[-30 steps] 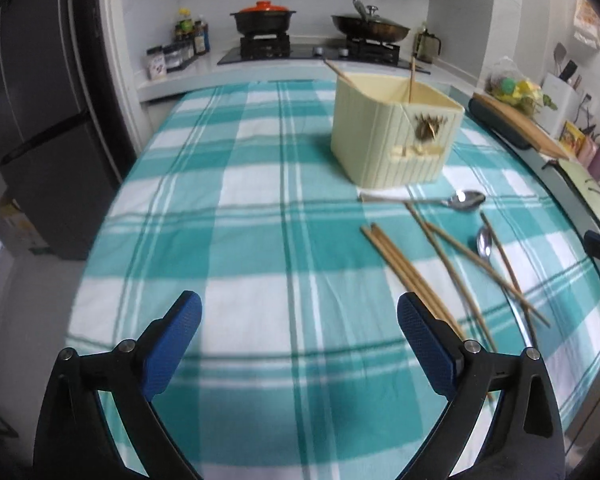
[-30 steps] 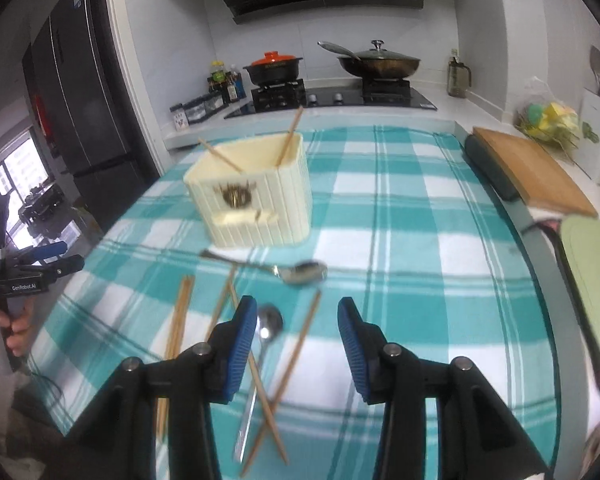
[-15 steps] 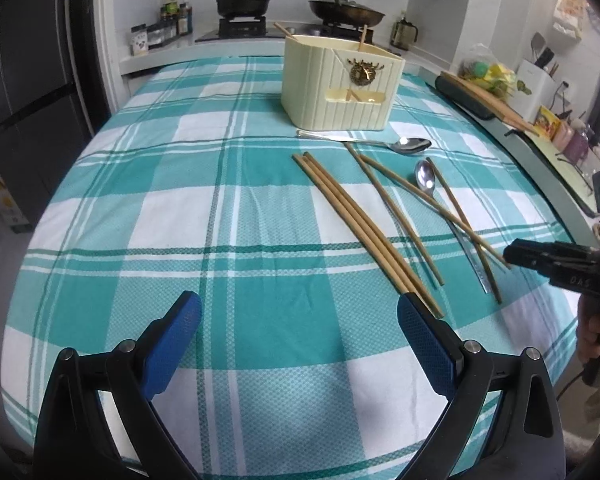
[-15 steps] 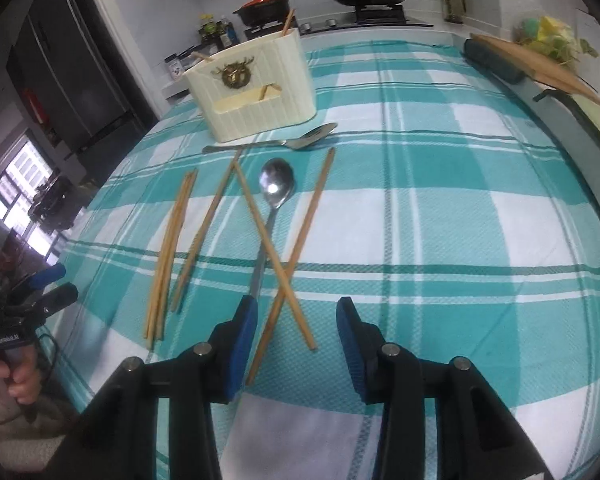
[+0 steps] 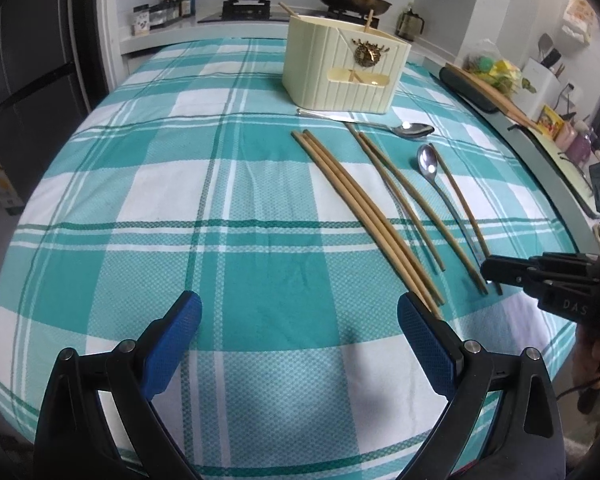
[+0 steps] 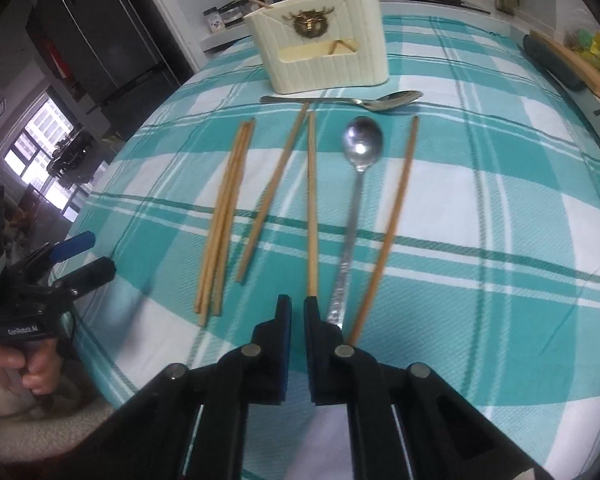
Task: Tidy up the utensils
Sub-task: 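Move the right tool over the steel spoon while the left approaches the chopsticks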
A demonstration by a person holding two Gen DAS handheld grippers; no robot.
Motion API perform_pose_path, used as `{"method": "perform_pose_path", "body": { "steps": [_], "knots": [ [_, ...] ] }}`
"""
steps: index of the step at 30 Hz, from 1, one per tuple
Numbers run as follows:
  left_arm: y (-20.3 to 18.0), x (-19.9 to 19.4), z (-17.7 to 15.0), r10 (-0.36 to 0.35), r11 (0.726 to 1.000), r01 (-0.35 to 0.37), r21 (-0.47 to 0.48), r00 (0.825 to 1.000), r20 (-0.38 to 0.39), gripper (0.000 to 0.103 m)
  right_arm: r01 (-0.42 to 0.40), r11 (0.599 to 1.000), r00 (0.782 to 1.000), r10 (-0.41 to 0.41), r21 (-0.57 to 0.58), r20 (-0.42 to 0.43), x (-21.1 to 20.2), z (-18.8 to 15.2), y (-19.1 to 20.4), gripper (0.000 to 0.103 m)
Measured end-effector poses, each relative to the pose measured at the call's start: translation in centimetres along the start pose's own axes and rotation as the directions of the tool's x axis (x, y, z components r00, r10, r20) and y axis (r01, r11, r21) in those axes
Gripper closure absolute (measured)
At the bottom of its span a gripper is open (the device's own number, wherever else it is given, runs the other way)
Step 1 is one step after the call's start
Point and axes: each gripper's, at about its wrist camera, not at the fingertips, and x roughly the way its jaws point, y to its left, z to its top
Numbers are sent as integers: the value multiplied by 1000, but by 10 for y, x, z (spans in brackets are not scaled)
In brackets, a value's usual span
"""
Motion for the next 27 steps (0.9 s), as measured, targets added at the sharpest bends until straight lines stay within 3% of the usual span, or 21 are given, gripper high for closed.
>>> {"method": "perform_pose_path", "body": {
  "steps": [4,9,13,16,20,27],
  "knots": [
    [0,-2,-2,11,1000,-11,7,1000,5,4,-9,1000,997,8,8,73,-7,1,12,85],
    [8,8,2,11,998,-12,-59,1000,-29,4,64,998,985,-67,29,161,-13,24,-8,83],
    [9,14,18,-1,994,-1,-111,1000,-20,4,72,997,982,-74,16,173,7,45,-18,81],
    [9,30,37,-13,989,10,-149,1000,-23,4,95,996,980,-92,-5,177,23,56,-20,71],
    [-1,60,57,13,991,-21,-130,998,-62,4,108,994,982,-106,-4,155,37,63,-25,71],
    [-9,90,63,80,986,-96,-133,989,-125,5,105,994,984,-100,-24,148,39,58,-25,71]
  ]
}}
